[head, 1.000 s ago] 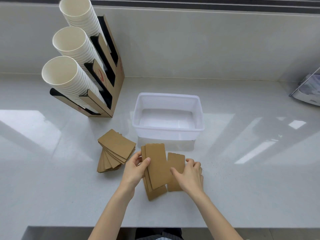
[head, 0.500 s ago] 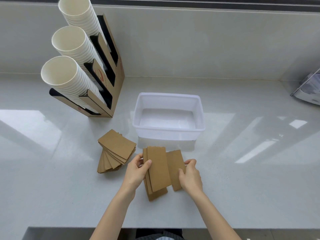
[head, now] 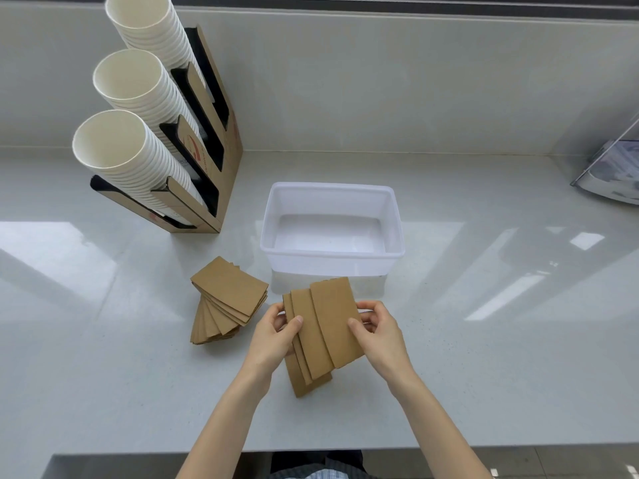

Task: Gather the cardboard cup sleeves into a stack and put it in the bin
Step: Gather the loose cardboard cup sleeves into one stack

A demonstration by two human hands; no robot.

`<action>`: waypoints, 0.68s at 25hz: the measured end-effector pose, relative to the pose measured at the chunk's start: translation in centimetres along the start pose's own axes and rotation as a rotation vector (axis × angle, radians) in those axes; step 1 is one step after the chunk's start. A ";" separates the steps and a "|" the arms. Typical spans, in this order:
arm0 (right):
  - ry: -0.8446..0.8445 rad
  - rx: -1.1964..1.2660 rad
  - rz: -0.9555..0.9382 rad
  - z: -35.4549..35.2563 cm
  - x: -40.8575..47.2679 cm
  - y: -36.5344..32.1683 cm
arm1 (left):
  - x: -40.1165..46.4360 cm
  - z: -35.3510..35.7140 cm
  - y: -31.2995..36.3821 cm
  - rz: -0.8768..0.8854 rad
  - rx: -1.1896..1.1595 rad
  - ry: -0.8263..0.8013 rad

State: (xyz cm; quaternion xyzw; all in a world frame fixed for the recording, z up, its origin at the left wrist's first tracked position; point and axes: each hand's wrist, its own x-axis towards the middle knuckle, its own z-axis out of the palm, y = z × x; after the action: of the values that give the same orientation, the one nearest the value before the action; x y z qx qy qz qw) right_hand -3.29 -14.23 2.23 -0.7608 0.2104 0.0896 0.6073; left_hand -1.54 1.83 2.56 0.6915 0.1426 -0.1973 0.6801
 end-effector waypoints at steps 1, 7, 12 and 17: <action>0.002 -0.034 -0.008 0.3 -0.1 -0.1 | -0.1 0.1 0.1 0.002 -0.007 -0.009; -0.041 -0.145 -0.056 2.0 -0.1 -0.2 | -0.5 -0.1 0.4 0.014 -0.033 -0.019; -0.064 -0.123 -0.059 2.8 0.1 -0.6 | -0.7 -1.3 1.0 0.090 -0.022 0.080; -0.159 -0.597 0.001 5.2 0.9 1.3 | -1.4 -3.5 1.6 0.153 -0.043 0.177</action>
State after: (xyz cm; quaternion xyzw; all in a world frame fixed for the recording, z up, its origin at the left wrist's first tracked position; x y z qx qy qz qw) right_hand -2.39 -9.65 -0.55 -0.8961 0.1268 0.2070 0.3715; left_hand -1.73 5.40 4.61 0.7002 0.1530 -0.0797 0.6928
